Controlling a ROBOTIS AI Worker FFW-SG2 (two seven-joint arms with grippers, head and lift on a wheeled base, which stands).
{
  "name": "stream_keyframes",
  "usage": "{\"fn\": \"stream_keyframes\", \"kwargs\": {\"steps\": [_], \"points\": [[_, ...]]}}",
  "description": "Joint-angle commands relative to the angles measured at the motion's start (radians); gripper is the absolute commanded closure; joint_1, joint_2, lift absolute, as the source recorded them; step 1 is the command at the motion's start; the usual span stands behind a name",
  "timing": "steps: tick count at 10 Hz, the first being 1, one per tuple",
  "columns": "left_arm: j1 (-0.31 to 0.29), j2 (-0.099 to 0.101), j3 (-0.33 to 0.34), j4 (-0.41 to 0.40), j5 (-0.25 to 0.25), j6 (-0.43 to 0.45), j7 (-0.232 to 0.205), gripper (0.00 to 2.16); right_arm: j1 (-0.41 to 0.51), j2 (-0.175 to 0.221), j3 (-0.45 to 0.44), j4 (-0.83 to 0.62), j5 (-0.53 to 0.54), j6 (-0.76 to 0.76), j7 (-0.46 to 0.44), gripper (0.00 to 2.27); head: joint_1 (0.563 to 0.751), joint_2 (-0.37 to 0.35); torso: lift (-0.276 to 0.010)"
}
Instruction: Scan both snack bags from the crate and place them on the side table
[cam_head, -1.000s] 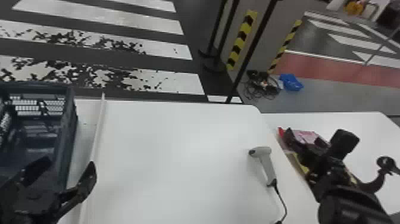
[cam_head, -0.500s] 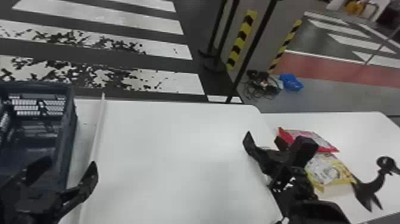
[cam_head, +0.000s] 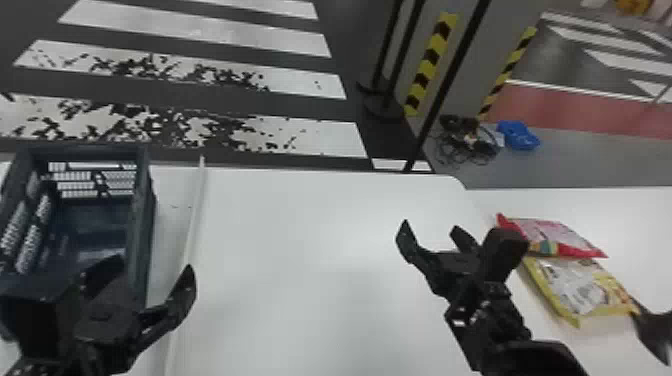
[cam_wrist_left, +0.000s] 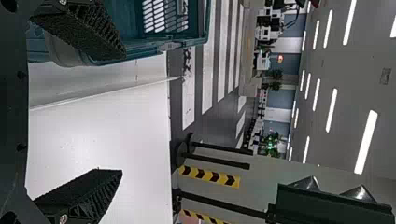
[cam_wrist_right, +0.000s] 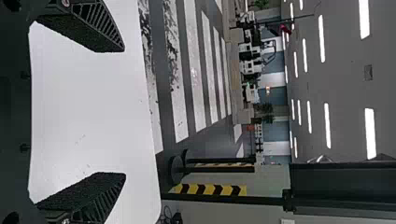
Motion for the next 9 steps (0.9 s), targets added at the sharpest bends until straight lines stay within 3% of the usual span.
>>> {"fn": "stream_keyframes", "kwargs": {"steps": [1, 3, 9], "points": [[-0.002, 0.000, 0.000, -0.012, -0.008, 0.018, 0.001, 0.07, 0.003, 0.003, 0.049, -0.003, 0.018, -0.015, -0.001, 0.04, 0.695, -0.259, -0.095], [-0.004, -0.002, -0.007, -0.049, -0.021, 0.043, 0.004, 0.07, 0.036, 0.017, 0.115, -0.018, 0.090, -0.107, -0.047, 0.04, 0.695, -0.215, -0.095], [0.022, -0.011, -0.016, -0.104, -0.047, 0.043, 0.018, 0.07, 0.183, 0.049, 0.170, -0.087, 0.108, -0.233, -0.128, 0.04, 0.695, -0.173, -0.095]]}}
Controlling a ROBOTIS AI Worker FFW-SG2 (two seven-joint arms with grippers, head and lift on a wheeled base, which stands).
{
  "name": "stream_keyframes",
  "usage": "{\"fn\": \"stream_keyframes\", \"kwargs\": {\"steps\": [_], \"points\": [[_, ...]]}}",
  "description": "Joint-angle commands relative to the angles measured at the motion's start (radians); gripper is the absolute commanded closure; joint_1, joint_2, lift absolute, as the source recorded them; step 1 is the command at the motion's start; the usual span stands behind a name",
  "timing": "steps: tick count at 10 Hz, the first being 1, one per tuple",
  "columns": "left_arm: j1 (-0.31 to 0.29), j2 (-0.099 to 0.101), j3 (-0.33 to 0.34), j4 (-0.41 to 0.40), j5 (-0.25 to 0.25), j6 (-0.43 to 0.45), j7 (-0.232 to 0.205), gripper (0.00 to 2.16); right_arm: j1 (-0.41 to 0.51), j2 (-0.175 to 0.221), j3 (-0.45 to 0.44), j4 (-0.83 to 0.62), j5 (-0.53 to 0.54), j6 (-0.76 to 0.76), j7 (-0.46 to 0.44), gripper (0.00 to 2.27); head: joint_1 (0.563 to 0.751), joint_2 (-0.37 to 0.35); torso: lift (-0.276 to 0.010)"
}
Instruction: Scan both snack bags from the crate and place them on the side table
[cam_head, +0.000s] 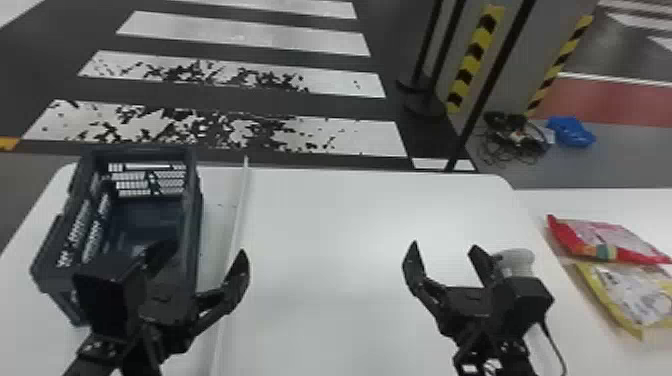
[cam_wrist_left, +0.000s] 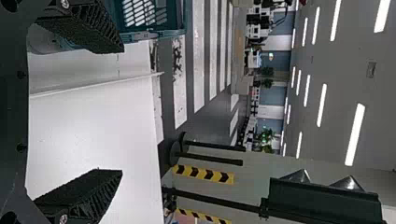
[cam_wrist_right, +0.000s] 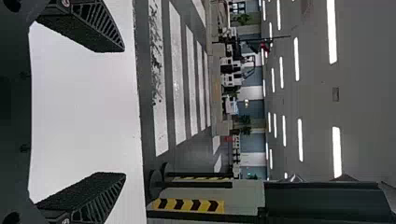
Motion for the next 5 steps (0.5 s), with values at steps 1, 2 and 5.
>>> {"fn": "stream_keyframes", "kwargs": {"steps": [1, 2, 5], "points": [[0.004, 0.000, 0.005, -0.003, 0.001, -0.003, 0.000, 0.07, 0.018, 0.013, -0.004, -0.002, 0.000, -0.005, -0.018, 0.04, 0.695, -0.176, -0.095], [0.007, -0.003, 0.005, -0.003, 0.003, -0.003, 0.000, 0.07, 0.027, 0.023, -0.010, 0.000, 0.000, -0.002, -0.023, 0.04, 0.695, -0.178, -0.095], [0.024, -0.008, 0.014, -0.009, 0.003, -0.003, 0.000, 0.06, 0.052, 0.023, -0.016, -0.002, 0.003, -0.014, -0.030, 0.04, 0.695, -0.188, -0.095]]}}
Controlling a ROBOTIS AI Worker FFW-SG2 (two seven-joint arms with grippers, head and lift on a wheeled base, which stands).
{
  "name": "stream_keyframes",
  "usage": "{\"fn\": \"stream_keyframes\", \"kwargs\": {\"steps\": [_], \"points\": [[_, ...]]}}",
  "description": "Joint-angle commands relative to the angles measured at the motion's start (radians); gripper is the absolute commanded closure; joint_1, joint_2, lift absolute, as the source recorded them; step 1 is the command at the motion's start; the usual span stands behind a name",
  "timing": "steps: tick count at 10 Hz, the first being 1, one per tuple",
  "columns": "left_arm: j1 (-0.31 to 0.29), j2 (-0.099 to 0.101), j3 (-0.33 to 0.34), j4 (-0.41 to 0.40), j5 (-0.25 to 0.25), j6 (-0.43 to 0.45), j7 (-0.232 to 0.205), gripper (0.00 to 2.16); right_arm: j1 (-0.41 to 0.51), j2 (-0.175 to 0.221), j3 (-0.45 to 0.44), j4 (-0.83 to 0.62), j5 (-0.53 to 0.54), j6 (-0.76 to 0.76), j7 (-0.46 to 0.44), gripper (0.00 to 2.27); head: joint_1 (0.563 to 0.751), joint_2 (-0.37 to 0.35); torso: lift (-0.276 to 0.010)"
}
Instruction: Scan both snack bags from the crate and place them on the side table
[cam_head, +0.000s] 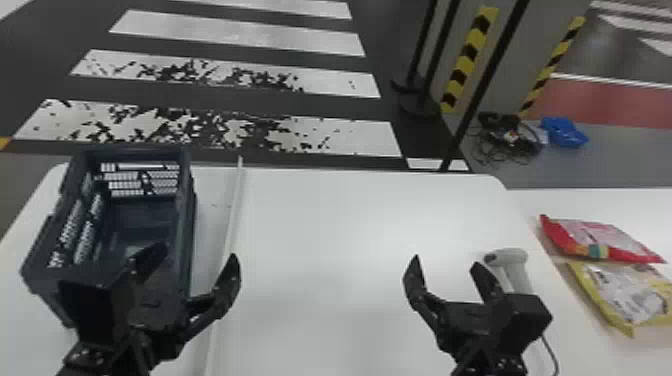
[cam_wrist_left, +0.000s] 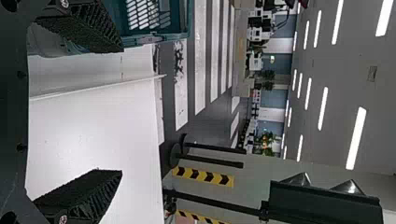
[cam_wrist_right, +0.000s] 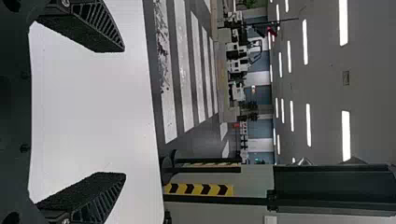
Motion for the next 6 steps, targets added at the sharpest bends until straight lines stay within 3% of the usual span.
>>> {"fn": "stream_keyframes", "kwargs": {"steps": [1, 6], "points": [[0.018, 0.001, 0.014, -0.017, 0.001, 0.000, 0.000, 0.06, 0.010, 0.000, -0.003, 0.000, -0.001, -0.001, -0.001, 0.04, 0.695, -0.190, -0.095], [0.051, 0.011, 0.037, -0.051, 0.009, 0.000, 0.000, 0.06, 0.014, 0.010, 0.008, -0.008, -0.001, -0.004, -0.010, 0.04, 0.695, -0.173, -0.095]]}}
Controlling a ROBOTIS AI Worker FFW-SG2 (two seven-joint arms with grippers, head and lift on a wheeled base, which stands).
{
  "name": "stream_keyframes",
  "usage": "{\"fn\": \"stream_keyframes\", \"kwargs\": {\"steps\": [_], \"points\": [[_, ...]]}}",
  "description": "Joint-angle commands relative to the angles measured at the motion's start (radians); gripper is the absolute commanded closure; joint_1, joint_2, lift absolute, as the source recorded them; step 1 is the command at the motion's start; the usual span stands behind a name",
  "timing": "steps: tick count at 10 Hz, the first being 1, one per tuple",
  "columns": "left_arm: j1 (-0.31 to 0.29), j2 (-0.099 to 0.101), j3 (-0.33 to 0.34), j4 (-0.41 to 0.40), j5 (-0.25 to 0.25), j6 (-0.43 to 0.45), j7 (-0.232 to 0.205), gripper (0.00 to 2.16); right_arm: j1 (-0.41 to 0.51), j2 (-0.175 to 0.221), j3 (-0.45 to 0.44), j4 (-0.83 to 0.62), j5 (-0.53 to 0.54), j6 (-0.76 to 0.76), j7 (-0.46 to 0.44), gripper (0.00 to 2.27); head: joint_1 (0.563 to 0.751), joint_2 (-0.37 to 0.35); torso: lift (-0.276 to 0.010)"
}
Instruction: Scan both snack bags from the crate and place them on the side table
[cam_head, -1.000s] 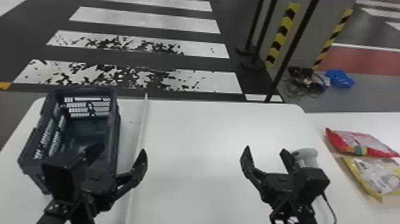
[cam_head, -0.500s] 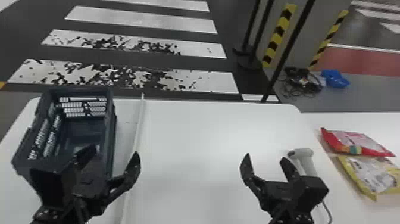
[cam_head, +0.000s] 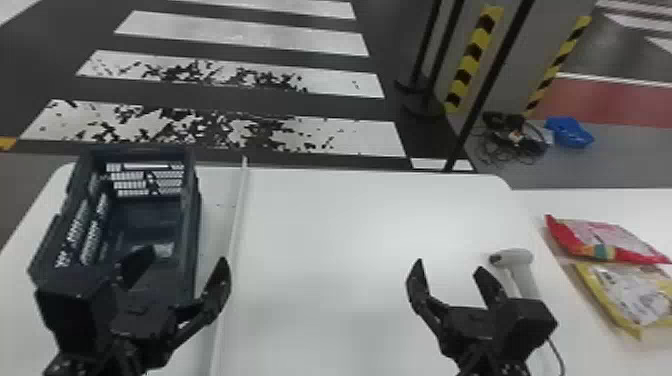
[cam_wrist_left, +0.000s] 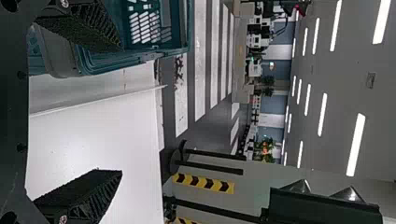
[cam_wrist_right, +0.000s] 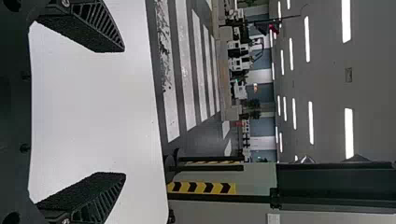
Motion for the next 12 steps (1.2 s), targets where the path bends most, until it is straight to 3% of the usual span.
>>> {"fn": "stream_keyframes", "kwargs": {"steps": [1, 6, 12], "points": [[-0.003, 0.005, 0.001, -0.001, 0.006, 0.000, 0.000, 0.06, 0.002, 0.008, 0.001, -0.002, 0.002, -0.003, 0.000, 0.04, 0.695, -0.168, -0.095], [-0.020, 0.017, 0.002, 0.004, 0.025, 0.006, -0.002, 0.06, -0.001, 0.023, 0.003, -0.005, 0.002, -0.003, 0.001, 0.04, 0.695, -0.159, -0.095], [-0.022, 0.016, 0.004, 0.004, 0.023, 0.006, -0.002, 0.06, -0.003, 0.025, 0.001, -0.005, 0.002, -0.003, 0.000, 0.04, 0.695, -0.158, -0.095]]}}
